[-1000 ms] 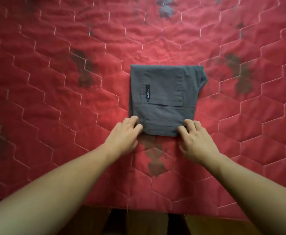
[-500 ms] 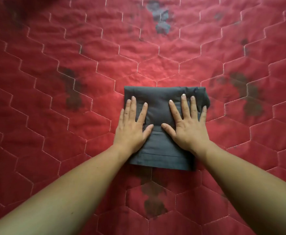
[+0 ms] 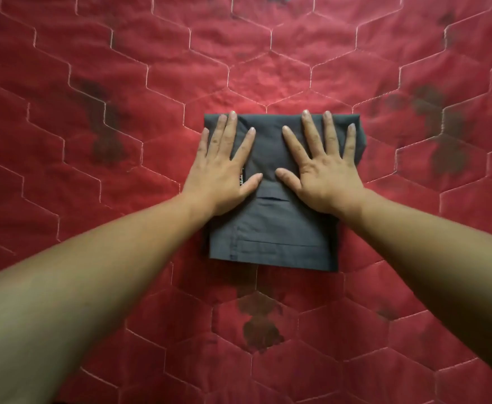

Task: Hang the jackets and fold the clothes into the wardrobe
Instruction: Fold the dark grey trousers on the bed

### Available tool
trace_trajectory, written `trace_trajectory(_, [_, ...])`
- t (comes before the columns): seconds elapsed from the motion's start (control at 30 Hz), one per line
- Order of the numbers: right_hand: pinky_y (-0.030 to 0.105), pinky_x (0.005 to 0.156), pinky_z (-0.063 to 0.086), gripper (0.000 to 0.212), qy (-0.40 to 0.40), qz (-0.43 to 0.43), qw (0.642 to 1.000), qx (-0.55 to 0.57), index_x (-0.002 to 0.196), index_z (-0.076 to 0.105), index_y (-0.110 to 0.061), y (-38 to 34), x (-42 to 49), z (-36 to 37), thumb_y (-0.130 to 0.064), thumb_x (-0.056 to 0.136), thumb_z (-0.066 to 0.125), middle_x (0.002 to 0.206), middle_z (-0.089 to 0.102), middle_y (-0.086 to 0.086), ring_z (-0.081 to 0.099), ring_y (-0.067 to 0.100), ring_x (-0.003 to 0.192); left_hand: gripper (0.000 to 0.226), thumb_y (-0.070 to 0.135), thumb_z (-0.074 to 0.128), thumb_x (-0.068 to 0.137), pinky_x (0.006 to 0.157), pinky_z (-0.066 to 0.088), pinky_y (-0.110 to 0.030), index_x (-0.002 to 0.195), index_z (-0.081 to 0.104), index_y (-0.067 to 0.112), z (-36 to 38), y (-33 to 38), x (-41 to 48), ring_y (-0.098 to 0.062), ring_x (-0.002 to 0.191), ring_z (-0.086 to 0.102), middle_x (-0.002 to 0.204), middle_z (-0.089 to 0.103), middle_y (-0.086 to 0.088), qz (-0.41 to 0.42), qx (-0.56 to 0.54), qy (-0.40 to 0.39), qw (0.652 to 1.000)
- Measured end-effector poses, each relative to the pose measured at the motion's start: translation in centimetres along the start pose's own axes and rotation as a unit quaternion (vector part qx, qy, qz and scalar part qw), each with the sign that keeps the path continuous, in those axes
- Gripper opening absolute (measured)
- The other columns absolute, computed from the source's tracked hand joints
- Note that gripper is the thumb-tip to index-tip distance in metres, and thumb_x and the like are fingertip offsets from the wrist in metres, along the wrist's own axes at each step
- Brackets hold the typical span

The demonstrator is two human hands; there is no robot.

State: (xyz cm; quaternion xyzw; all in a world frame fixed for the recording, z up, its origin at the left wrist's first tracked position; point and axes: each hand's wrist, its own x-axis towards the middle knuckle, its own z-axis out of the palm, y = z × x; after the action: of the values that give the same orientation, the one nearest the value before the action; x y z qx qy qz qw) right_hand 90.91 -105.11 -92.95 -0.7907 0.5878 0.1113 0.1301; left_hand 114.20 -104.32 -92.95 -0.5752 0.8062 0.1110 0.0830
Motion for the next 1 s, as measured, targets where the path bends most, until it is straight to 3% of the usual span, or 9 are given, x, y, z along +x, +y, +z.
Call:
trace_trajectory(0.1, [0.069, 0.116, -0.016, 0.081, -0.039, -0.002, 0.999, 0.003, 0.159, -0.012, -0.04, 0.0, 0.4, -0.1, -0.079, 0.093, 0.013, 0.167, -0.027, 0.002, -0.028, 0.036, 0.151, 0.088, 0.069, 0.029, 0.094, 0.124, -0.006, -0.054, 0.162, -0.003, 0.023, -0.3, 0.0, 0.4, -0.029, 0.153, -0.021, 0.166, -0.021, -0.016, 0.003, -0.005, -0.03, 1.0])
trace_trajectory(0.23, [0.067, 0.12, -0.004, 0.08, -0.032, 0.034, 0.997, 0.054, 0.163, -0.001, -0.032, -1.3, -2.7, -0.5, -0.073, 0.097, 0.02, 0.169, -0.02, 0.011, -0.021, 0.036, 0.154, 0.09, 0.075, 0.029, 0.093, 0.124, -0.001, -0.054, 0.161, -0.007, 0.027, -1.6, 0.6, -1.9, -0.026, 0.152, -0.025, 0.164, -0.027, -0.012, -0.04, -0.027, -0.053, 0.997])
trace_trajectory(0.43, [0.064, 0.123, 0.001, 0.084, -0.071, 0.022, 0.996, 0.045, 0.161, -0.005, -0.04, -2.3, -10.6, 2.4, -0.082, 0.09, 0.008, 0.167, -0.026, 0.012, -0.026, 0.036, 0.152, 0.091, 0.083, 0.011, 0.086, 0.126, -0.002, -0.049, 0.154, -0.026, 0.036, 1.1, 1.8, -9.7, -0.028, 0.151, -0.027, 0.159, -0.04, -0.011, -0.079, -0.055, -0.095, 0.991])
trace_trajectory(0.57, [0.054, 0.125, -0.007, 0.083, -0.027, 0.048, 0.99, 0.128, 0.161, 0.0, -0.041, -2.7, -10.4, 1.8, -0.076, 0.093, 0.035, 0.167, -0.025, 0.011, -0.024, 0.032, 0.153, 0.091, 0.074, 0.035, 0.091, 0.126, 0.0, -0.044, 0.16, -0.01, 0.033, 0.7, 1.9, -9.6, -0.027, 0.155, -0.015, 0.165, -0.027, -0.011, -0.076, -0.128, -0.057, 0.987])
trace_trajectory(0.63, [0.047, 0.127, 0.005, 0.088, 0.05, 0.154, 0.942, 0.294, 0.161, 0.016, -0.038, -2.9, -10.4, 1.0, -0.056, 0.09, 0.065, 0.168, -0.008, 0.017, -0.004, 0.032, 0.156, 0.088, 0.055, 0.06, 0.092, 0.124, 0.018, -0.037, 0.161, 0.012, 0.03, -0.2, 2.1, -9.9, -0.023, 0.154, 0.013, 0.167, 0.002, -0.007, -0.132, -0.268, 0.008, 0.954])
trace_trajectory(0.77, [0.041, 0.116, 0.034, 0.091, 0.131, 0.373, 0.766, 0.507, 0.154, 0.034, -0.019, -2.2, -8.7, -0.9, -0.032, 0.079, 0.084, 0.143, 0.043, 0.014, 0.045, 0.029, 0.133, 0.079, 0.031, 0.077, 0.087, 0.104, 0.043, -0.028, 0.153, 0.034, 0.021, -2.1, 2.3, -8.1, -0.012, 0.114, 0.053, 0.136, 0.043, 0.0, -0.334, -0.523, 0.072, 0.781])
trace_trajectory(0.87, [0.04, 0.1, 0.05, 0.09, 0.076, 0.436, 0.665, 0.601, 0.145, 0.041, -0.013, -0.7, -7.2, -2.0, -0.036, 0.072, 0.089, 0.133, 0.057, 0.011, 0.059, 0.024, 0.113, 0.06, 0.029, 0.08, 0.082, 0.092, 0.058, -0.037, 0.134, 0.055, 0.013, -2.5, 2.0, -7.0, -0.018, 0.098, 0.07, 0.117, 0.068, -0.007, -0.389, -0.624, 0.044, 0.676])
trace_trajectory(0.93, [0.036, 0.078, 0.054, 0.08, 0.009, 0.426, 0.598, 0.679, 0.138, 0.05, -0.005, 0.0, -7.0, -2.7, -0.033, 0.072, 0.087, 0.12, 0.066, 0.012, 0.063, 0.026, 0.099, 0.037, 0.022, 0.078, 0.085, 0.081, 0.061, -0.035, 0.117, 0.066, 0.007, -2.9, 2.0, -6.8, -0.02, 0.089, 0.073, 0.104, 0.075, -0.01, -0.378, -0.663, 0.017, 0.646])
trace_trajectory(1.0, [0.032, 0.07, 0.058, 0.05, -0.079, 0.384, 0.572, 0.721, 0.123, 0.066, -0.001, -0.4, -7.4, -4.0, -0.024, 0.081, 0.081, 0.108, 0.074, 0.012, 0.069, 0.027, 0.09, 0.023, 0.012, 0.075, 0.087, 0.071, 0.061, -0.031, 0.108, 0.07, 0.005, -3.7, 2.5, -7.0, -0.019, 0.079, 0.074, 0.096, 0.077, -0.011, -0.367, -0.696, -0.008, 0.618])
